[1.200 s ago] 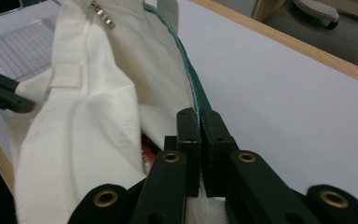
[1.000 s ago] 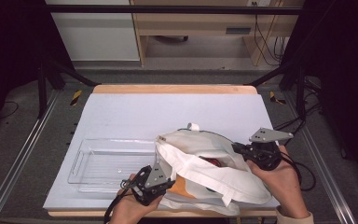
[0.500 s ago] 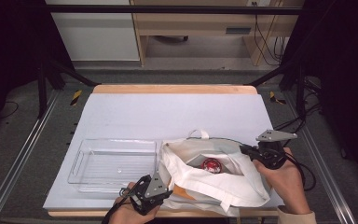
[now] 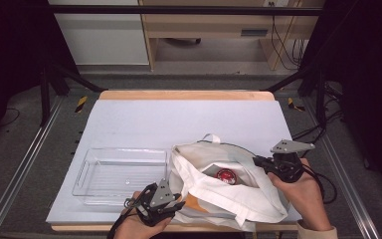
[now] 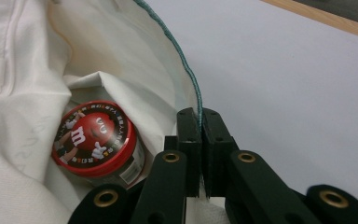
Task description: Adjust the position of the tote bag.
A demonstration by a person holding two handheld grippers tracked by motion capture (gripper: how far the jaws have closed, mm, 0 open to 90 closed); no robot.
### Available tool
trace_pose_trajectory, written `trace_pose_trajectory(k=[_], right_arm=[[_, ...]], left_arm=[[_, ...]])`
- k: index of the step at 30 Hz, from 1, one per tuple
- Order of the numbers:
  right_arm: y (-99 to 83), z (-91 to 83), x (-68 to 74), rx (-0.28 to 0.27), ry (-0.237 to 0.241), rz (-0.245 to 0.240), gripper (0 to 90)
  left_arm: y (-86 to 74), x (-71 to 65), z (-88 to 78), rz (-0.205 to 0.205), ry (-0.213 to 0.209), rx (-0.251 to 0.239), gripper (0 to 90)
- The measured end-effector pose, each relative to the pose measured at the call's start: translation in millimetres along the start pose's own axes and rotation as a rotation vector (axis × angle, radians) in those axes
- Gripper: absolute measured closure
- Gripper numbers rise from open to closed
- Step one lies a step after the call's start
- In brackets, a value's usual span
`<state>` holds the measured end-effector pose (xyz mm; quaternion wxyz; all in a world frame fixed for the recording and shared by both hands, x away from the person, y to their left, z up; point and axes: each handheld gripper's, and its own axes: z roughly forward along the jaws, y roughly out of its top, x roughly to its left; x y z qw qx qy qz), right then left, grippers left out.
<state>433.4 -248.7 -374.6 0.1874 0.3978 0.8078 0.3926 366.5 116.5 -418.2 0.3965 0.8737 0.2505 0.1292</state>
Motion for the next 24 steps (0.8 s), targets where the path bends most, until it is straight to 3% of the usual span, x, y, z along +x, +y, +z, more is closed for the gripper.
trace_pose_trajectory(k=[5, 8, 11, 16, 19, 20, 24], right_arm=[[2.3, -3.6, 4.9, 0.001, 0.009, -0.014, 87.9], [3.7, -6.1, 7.5, 0.000, 0.012, -0.018, 87.9], [4.5, -7.7, 9.9, 0.001, 0.014, -0.027, 87.9], [7.1, -11.2, 14.3, -0.003, 0.019, -0.046, 87.9], [7.3, -13.1, 15.6, -0.003, 0.026, -0.055, 87.9], [7.2, -13.6, 15.8, -0.002, 0.029, -0.056, 87.9], [6.7, -13.5, 14.5, -0.003, 0.031, -0.056, 87.8]], left_arm=[[13.5, 5.3, -11.4, -0.048, 0.021, -0.060, 44.6], [22.3, 10.6, -12.1, -0.090, 0.053, -0.060, 36.2], [28.6, 14.4, -2.2, -0.118, 0.045, -0.038, 35.5], [38.4, 12.1, 20.5, -0.103, 0.039, -0.002, 34.0], [38.9, 10.9, 27.6, -0.092, 0.011, 0.004, 44.6], [38.4, 9.6, 28.3, -0.068, 0.002, 0.016, 57.5], [35.2, 9.3, 28.5, -0.043, 0.013, 0.007, 71.7]])
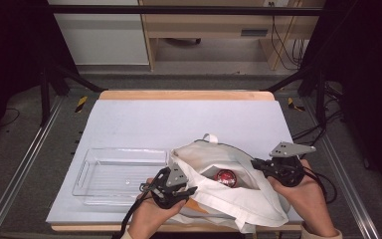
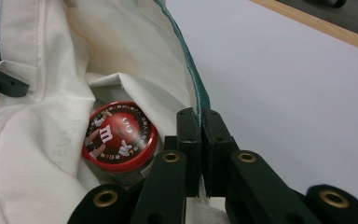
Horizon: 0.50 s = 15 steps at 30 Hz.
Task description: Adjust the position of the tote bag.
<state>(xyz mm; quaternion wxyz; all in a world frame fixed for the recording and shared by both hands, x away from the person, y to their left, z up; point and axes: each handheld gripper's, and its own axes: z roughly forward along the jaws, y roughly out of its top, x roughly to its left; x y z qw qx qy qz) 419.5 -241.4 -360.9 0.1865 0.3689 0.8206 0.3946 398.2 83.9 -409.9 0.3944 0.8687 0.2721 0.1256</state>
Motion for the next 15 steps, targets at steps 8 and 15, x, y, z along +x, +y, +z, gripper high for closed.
trace_pose_trajectory(k=[8, 15], right_arm=[[5.7, 1.6, 2.7, 0.010, -0.029, -0.051, 72.7], [19.8, 8.9, 1.7, -0.011, -0.040, -0.076, 52.1]], left_arm=[[-14.1, -11.1, -2.1, 0.055, -0.015, 0.037, 77.9], [-24.5, -21.5, -4.8, 0.090, -0.015, 0.061, 79.4]])
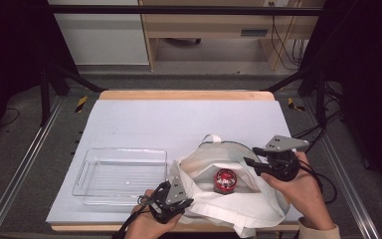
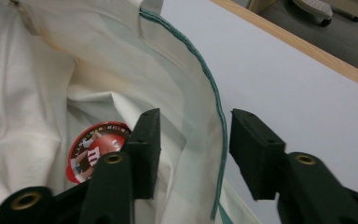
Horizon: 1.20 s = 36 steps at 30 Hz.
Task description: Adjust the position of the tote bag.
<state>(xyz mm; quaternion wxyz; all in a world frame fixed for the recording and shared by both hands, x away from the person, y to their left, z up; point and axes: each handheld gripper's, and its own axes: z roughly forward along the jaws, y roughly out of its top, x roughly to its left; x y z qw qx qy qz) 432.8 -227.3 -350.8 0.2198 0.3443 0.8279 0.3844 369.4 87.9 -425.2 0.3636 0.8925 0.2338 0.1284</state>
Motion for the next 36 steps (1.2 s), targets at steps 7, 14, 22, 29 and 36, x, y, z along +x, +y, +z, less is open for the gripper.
trace_pose_trajectory(k=[7, 14, 22, 29, 36], right_arm=[[-5.4, 21.4, 1.3, 0.076, -0.008, -0.029, 60.5], [-14.4, 24.6, -12.3, 0.122, -0.017, 0.018, 87.2], [-8.4, 33.4, -27.2, 0.143, -0.123, 0.001, 87.5], [-24.9, 59.5, -43.1, 0.170, -0.135, 0.041, 87.6], [-48.8, 75.9, -54.9, 0.180, -0.106, 0.116, 87.5]], left_arm=[[-5.4, -3.1, -1.8, 0.017, -0.008, 0.017, 80.2], [-7.5, -4.3, -3.3, 0.022, -0.017, 0.036, 81.2], [-8.7, -10.0, -2.6, 0.047, -0.021, 0.060, 82.1], [-11.7, -8.6, -0.7, 0.043, -0.032, 0.073, 82.4], [-13.7, -7.2, 2.7, 0.040, -0.043, 0.082, 82.6]])
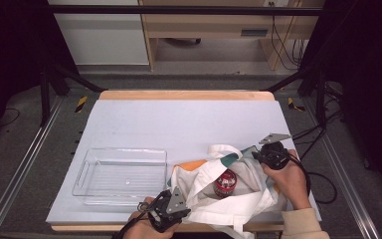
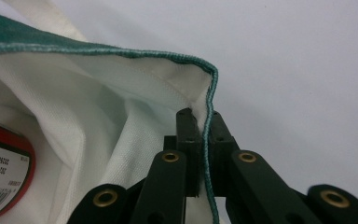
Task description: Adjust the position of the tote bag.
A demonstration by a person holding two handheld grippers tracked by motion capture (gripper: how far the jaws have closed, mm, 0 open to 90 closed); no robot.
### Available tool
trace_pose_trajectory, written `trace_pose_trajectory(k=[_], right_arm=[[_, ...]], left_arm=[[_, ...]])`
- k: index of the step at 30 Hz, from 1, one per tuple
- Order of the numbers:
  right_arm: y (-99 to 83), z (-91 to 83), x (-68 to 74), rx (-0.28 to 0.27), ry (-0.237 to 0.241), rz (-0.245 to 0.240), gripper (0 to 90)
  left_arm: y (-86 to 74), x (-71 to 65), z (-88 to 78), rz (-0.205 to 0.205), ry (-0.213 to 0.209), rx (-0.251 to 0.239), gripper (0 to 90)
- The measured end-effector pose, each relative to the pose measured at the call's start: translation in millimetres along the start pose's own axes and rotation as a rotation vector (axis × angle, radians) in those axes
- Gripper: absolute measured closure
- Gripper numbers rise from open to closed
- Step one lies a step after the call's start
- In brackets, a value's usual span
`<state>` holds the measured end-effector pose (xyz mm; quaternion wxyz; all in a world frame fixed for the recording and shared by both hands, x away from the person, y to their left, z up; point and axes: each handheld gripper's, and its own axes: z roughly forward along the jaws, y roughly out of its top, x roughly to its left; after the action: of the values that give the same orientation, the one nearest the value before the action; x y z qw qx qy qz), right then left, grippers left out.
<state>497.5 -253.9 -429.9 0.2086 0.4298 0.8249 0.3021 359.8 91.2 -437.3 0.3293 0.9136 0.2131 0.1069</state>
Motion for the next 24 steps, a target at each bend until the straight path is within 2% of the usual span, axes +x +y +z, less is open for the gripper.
trace_pose_trajectory(k=[11, 17, 24], right_arm=[[-5.8, 7.2, -2.1, -0.010, -0.009, 0.028, 87.4], [-5.8, -2.6, -0.7, -0.066, 0.010, 0.032, 86.9], [-5.4, -6.9, 2.9, -0.076, -0.007, 0.022, 83.9]], left_arm=[[-0.9, 1.2, 1.2, 0.011, -0.003, 0.017, 82.8], [-1.4, 3.3, 2.8, -0.005, -0.015, 0.010, 82.5], [-0.8, 3.8, -0.3, -0.010, -0.016, -0.004, 81.2]])
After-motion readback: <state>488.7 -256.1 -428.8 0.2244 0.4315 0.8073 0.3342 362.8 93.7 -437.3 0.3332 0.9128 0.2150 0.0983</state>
